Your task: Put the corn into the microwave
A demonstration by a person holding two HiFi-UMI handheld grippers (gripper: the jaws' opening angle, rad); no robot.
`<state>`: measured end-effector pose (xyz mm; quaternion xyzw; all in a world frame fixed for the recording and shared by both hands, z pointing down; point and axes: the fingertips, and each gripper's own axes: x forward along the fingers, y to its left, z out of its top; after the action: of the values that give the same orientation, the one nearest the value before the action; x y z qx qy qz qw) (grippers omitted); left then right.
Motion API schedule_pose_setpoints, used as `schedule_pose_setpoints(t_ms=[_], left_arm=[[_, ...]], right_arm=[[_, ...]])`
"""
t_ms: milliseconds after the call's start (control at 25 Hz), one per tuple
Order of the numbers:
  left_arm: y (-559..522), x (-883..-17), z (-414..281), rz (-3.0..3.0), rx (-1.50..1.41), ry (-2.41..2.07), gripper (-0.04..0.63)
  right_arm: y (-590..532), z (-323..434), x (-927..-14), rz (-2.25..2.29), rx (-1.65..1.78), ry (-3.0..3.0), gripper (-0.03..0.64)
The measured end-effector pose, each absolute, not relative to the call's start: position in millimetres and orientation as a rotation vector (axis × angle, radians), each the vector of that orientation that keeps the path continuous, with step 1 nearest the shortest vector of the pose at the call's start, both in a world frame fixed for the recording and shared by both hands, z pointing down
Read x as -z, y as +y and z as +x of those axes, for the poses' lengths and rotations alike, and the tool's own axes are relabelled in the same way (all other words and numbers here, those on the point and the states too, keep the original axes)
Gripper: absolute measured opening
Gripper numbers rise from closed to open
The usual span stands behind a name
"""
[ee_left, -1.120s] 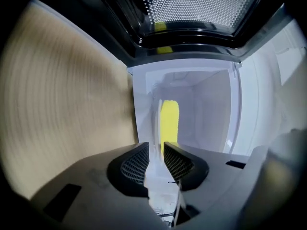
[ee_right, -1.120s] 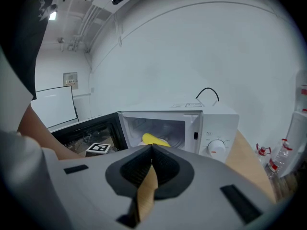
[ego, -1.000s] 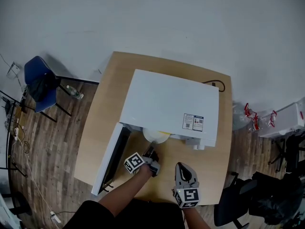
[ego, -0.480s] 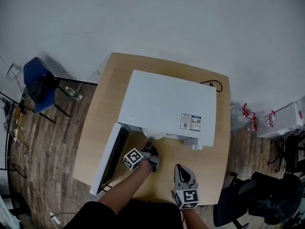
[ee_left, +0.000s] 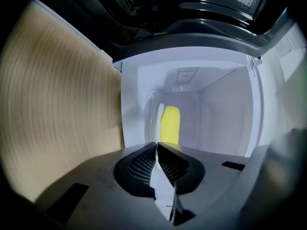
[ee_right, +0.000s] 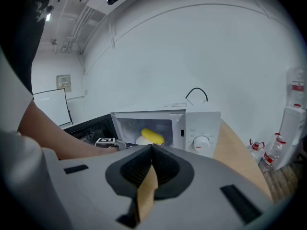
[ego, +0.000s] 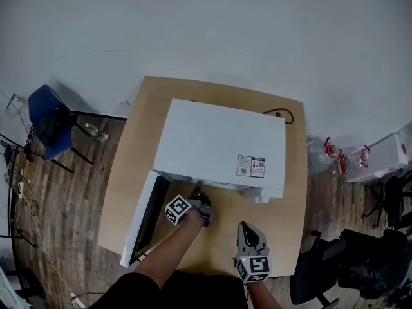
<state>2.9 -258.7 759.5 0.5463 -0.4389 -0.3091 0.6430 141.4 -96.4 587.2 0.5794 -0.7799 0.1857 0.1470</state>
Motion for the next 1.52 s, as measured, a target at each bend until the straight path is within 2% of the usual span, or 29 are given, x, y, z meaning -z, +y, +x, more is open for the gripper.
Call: schedule_pose_setpoints(t_ms=[560, 840, 1520], left_arm=[[-261, -757, 7, 1.256, 0.669, -1.037, 0.025], [-251, -741, 2, 1.430, 0.477, -1.128, 0.026], [-272, -746, 20, 1.475, 0.373, -1.110, 0.018]], right_arm=[[-87, 147, -591, 1.672, -0.558, -2.234, 0.060], [-86, 140, -590, 1.658, -0.566, -2.253, 0.060], [-83, 149, -595, 1.663, -0.595, -2.246, 0.060]])
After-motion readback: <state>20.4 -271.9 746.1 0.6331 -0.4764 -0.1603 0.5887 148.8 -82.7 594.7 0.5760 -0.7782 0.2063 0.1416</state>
